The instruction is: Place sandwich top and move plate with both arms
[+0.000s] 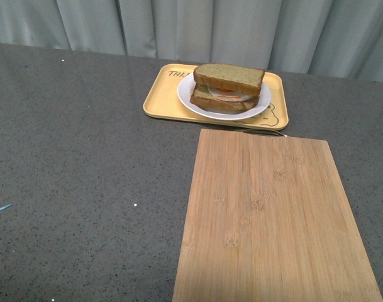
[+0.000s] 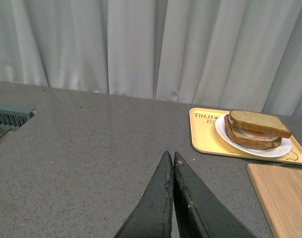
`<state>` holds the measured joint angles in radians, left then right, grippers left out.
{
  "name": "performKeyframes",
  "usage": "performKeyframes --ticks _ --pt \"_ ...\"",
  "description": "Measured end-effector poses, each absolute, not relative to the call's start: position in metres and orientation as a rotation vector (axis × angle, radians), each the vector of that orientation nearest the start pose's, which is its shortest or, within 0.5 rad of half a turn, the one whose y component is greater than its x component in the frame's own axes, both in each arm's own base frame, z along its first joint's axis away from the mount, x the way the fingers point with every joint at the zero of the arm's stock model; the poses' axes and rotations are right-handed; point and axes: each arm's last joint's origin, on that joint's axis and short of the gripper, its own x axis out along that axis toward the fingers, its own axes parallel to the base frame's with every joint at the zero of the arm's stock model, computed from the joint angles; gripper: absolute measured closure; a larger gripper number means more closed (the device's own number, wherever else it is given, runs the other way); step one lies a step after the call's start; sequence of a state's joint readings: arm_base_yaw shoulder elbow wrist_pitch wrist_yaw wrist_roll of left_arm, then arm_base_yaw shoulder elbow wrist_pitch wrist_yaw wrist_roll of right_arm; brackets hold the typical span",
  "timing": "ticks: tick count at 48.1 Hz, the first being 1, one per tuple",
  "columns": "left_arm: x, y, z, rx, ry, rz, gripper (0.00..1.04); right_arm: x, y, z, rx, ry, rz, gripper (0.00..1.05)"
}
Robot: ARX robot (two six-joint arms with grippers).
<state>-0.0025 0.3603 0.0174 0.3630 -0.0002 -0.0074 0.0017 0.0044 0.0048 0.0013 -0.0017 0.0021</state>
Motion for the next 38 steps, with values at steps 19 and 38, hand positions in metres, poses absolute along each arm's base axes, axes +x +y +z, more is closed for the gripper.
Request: performKeyframes --ticks 19,38 --pt "0.112 0.000 0.173 -0.007 -0.022 -0.002 1.01 0.098 0.000 0.165 0.002 -0.002 0.004 0.09" --pt "0.100 0.000 0.168 -0.007 0.013 -0.002 1.01 0.098 0.000 0.165 0.002 -0.002 0.003 0.09"
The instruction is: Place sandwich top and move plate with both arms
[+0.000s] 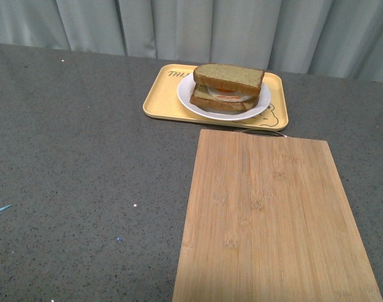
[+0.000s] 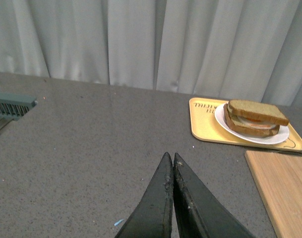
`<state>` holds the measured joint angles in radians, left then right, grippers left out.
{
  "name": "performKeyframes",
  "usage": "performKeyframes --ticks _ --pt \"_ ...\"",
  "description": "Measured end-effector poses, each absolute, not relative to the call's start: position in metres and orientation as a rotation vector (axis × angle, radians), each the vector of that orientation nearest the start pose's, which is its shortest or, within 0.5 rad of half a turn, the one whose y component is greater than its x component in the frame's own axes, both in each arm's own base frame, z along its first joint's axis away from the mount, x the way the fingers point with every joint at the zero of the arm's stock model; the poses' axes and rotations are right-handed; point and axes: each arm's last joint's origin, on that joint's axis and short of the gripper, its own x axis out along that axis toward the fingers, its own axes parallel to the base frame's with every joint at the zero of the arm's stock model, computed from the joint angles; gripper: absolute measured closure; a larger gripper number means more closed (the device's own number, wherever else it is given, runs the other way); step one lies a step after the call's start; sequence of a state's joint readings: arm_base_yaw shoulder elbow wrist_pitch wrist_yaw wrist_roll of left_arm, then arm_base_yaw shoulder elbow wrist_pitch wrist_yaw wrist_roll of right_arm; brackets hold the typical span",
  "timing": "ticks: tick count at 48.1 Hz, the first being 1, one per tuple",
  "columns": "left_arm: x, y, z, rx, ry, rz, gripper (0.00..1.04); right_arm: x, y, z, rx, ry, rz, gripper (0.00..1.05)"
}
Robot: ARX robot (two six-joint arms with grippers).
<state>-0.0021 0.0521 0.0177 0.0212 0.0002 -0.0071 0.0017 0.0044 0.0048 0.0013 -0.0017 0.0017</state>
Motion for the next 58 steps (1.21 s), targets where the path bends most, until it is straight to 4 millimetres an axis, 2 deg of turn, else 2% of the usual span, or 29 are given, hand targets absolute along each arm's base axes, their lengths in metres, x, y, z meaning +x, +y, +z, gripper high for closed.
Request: performKeyframes --ticks 7,12,25,32,34,58 --pt "0.0970 -0.0002 0.1693 -0.008 -0.014 -0.002 1.00 0.0977 0.0002 0.1649 0.002 -0.002 0.004 0.09" --pt "0.0969 -0.0002 0.1694 -0.007 -0.015 -0.002 0.76 0.0977 0.0002 0.1649 0.002 -0.002 0.003 0.09" --pt "0.0969 -0.0002 0.1694 -0.007 -0.015 -0.002 0.34 0.0977 0.0002 0.1649 0.002 -0.002 0.004 0.09" --pt "0.0969 -0.0002 0.1694 -0.006 -0.015 -0.002 0.05 0.0977 0.0002 0.1649 0.002 -0.002 0.003 0.09" --pt "0.0969 -0.0002 0.1694 -0.006 -0.015 -0.002 0.07 0.0977 0.0002 0.1649 0.002 -0.002 0.003 0.09" --pt "0.0969 -0.0002 0.1694 -0.006 -0.015 -0.002 0.07 0.0977 0.0002 0.1649 0.002 -0.002 0.003 0.09"
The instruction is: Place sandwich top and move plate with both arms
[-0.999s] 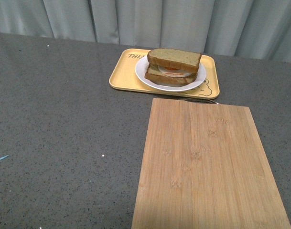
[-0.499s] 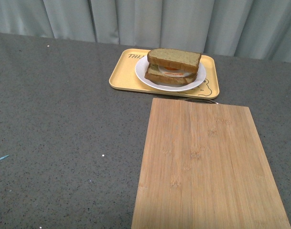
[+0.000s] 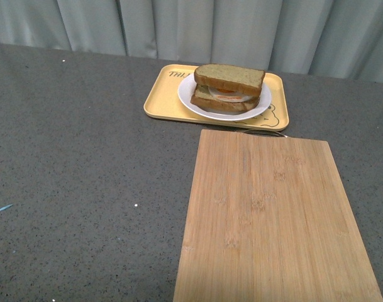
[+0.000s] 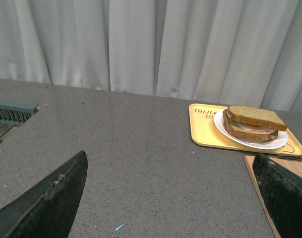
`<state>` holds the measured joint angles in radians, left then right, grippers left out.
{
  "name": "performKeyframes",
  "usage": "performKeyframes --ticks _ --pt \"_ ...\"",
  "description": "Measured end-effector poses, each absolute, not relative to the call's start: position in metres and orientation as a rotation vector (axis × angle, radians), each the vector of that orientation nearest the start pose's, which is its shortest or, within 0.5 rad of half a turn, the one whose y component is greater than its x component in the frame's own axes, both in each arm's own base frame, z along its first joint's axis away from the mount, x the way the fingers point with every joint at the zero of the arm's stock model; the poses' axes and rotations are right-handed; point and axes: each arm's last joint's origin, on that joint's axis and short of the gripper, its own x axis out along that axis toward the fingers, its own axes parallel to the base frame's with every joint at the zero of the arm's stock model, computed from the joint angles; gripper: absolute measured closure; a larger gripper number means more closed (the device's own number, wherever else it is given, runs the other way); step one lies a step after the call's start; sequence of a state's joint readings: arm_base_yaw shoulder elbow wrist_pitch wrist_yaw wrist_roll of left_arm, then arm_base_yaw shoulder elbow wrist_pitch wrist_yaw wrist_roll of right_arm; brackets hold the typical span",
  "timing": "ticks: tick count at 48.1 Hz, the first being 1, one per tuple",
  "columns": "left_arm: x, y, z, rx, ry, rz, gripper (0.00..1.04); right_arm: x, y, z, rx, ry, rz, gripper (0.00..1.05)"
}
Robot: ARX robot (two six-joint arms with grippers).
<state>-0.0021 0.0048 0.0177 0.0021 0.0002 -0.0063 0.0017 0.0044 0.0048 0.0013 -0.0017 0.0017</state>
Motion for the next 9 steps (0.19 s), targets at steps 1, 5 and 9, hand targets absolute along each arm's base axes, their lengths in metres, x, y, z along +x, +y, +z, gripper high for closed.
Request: performKeyframes --ticks 1,5,9 --pt "0.0969 -0.0002 0.1694 -0.006 -0.015 -0.002 0.07 0.0977 0.0002 0.1649 0.002 -0.002 0.004 0.09" --pt "0.0969 -0.0002 0.1694 -0.006 -0.015 -0.002 0.07 0.0977 0.0002 0.1649 0.002 -0.002 0.003 0.09" --pt "0.0969 -0.0002 0.1694 -0.006 -0.015 -0.002 0.07 0.0977 0.0002 0.1649 0.002 -0.002 0.004 0.09"
